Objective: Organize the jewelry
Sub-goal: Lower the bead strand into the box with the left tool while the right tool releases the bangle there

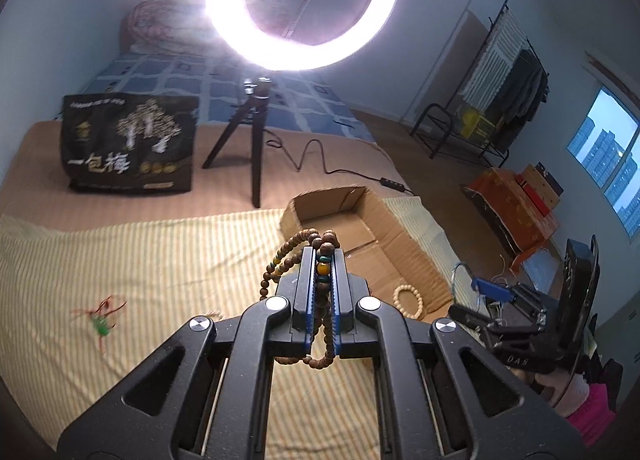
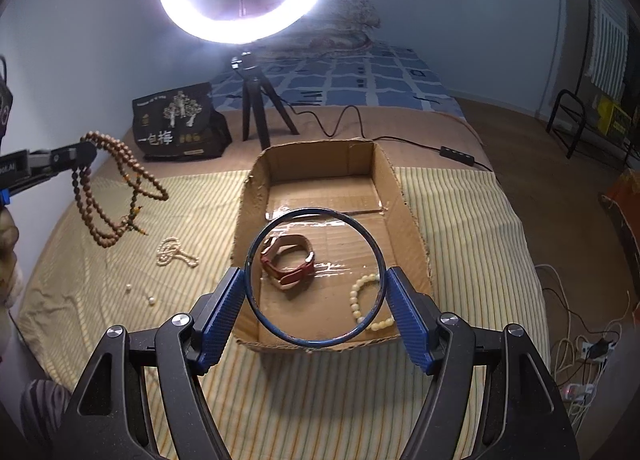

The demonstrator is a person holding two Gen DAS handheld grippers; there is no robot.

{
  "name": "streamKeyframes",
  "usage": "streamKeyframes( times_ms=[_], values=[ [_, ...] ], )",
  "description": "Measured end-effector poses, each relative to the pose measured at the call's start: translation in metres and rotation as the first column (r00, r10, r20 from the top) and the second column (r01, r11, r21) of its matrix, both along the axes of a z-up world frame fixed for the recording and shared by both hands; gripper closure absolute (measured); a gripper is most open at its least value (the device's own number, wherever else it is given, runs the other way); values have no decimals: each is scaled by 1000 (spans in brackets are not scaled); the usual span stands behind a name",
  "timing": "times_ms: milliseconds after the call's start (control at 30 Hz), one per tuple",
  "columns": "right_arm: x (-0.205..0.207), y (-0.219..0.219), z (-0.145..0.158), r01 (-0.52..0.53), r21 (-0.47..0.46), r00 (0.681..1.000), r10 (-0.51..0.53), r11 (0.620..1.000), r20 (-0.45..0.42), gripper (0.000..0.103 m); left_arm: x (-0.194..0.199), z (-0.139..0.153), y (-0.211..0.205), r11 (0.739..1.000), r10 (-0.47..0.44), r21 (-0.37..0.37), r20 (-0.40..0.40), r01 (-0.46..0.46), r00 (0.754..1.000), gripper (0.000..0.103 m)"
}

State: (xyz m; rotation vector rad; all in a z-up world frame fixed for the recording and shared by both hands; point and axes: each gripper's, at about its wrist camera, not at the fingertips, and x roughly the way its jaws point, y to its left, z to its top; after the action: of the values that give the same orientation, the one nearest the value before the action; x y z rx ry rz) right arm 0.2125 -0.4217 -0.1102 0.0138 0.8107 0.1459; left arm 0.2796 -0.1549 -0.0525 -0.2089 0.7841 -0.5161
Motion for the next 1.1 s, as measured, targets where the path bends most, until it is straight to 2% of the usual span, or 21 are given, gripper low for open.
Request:
streamKeyframes(
  times_ms=[267, 500, 1100],
  values=[
    [15, -9, -8, 10, -12, 1000, -10, 1000, -8, 32, 30, -1, -43, 999, -40, 17, 20, 40, 999, 99],
    [28, -15, -18, 17, 0, 1000, -17, 1000, -22, 32, 56, -15, -74, 997, -67, 44, 17, 67, 998, 99],
    [59, -20, -50, 34, 32, 997, -32, 999, -72, 32, 100, -51, -113, 994, -77, 68, -44, 80, 996, 99]
  ],
)
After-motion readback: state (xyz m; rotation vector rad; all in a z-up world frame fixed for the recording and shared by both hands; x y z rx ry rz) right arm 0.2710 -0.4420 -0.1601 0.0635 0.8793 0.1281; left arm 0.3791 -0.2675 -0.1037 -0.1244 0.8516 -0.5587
